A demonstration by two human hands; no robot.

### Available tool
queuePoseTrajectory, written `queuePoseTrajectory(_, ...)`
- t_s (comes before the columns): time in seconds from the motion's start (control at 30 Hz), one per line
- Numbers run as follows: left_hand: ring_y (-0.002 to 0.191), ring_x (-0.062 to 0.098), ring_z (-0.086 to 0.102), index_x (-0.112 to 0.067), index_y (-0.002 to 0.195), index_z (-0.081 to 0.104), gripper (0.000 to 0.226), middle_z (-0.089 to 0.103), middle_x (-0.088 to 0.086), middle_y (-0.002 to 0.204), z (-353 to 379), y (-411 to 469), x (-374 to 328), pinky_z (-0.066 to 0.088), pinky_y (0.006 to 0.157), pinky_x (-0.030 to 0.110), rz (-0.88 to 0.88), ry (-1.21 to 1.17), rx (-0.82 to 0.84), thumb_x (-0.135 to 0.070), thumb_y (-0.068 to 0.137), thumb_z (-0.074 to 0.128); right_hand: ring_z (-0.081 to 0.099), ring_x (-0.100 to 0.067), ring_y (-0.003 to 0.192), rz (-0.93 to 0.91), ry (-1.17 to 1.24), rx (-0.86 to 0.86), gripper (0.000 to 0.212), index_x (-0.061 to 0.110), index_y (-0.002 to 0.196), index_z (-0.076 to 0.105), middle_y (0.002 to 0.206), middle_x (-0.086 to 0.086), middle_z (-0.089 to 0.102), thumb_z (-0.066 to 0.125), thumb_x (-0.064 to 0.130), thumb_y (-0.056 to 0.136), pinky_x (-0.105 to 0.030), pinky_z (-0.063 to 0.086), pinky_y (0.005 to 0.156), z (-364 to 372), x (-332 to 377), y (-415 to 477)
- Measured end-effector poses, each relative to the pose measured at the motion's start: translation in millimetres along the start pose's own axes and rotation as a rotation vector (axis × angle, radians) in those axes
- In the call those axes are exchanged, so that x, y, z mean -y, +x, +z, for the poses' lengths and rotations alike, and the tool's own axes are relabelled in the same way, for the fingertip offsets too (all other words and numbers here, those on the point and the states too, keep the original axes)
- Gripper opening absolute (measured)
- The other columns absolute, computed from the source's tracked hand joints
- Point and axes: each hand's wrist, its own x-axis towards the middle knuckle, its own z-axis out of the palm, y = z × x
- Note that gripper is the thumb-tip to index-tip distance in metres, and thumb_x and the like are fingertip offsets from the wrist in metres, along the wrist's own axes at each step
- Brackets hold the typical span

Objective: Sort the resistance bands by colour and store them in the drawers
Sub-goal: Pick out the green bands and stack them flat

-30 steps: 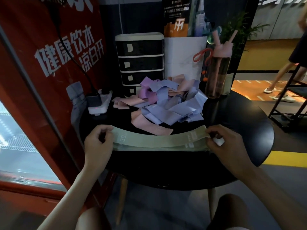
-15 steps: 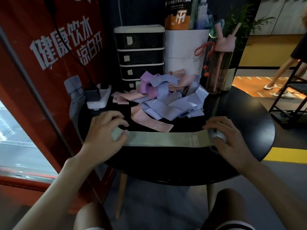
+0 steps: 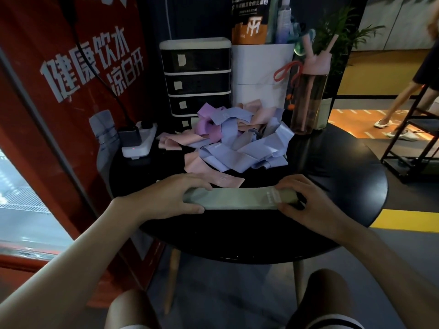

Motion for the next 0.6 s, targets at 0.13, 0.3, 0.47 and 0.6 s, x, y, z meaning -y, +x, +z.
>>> queuePoseTrajectory(0.13, 0.124, -0.007, 0.042, -0.042, 0.134, 0.054, 0.055, 0.047, -0.031, 0.132, 2.0, 0.3, 1.7, 0.037, 0.105, 0.021, 0.007, 0.000, -0.020, -0.045, 0.084, 0.076, 0.051, -0.014, 0.112, 0.003, -0.060, 0.048, 0.042, 0.043, 0.114, 0.057, 0.118, 0.013, 0.049, 0.076, 0.028, 0.079, -0.034, 0.045, 0.097, 2.0, -2.3, 0.7)
queuePoseTrajectory(0.3, 0.122, -0.007, 0.044, -0.041, 0.136, 0.053, 0.055, 0.047, -0.031, 0.131, 0.8, 0.8, -0.8, 0.037, 0.101, 0.017, -0.003, -0.012, -0.022, -0.038, 0.086, 0.076, 0.046, -0.015, 0.117, 0.061, -0.118, 0.117, 0.046, 0.043, 0.121, 0.054, 0.123, 0.013, 0.047, 0.074, 0.032, 0.082, -0.043, 0.041, 0.103, 1.3, -1.7, 3.7)
queuePoseTrajectory(0.47, 0.128, -0.003, 0.039, -0.043, 0.138, 0.049, 0.056, 0.044, -0.031, 0.137, 0.5, 1.4, -1.8, 0.033, 0.106, 0.023, 0.004, 0.031, 0.015, -0.039, 0.088, 0.073, 0.046, -0.013, 0.118, 0.081, -0.084, 0.155, 0.044, 0.061, 0.113, 0.047, 0.124, 0.015, 0.044, 0.070, 0.051, 0.077, -0.044, 0.040, 0.104, -1.5, 1.2, 4.1)
queuePoseTrajectory(0.6, 0.126, -0.006, 0.034, -0.044, 0.139, 0.047, 0.055, 0.036, -0.037, 0.133, -0.3, 0.7, -4.1, 0.029, 0.107, 0.022, 0.008, 0.062, 0.024, -0.039, 0.090, 0.071, 0.047, -0.013, 0.116, 0.098, -0.101, 0.143, 0.038, 0.061, 0.109, 0.046, 0.121, 0.017, 0.045, 0.068, 0.047, 0.081, -0.043, 0.040, 0.104, -0.5, 1.7, 4.9)
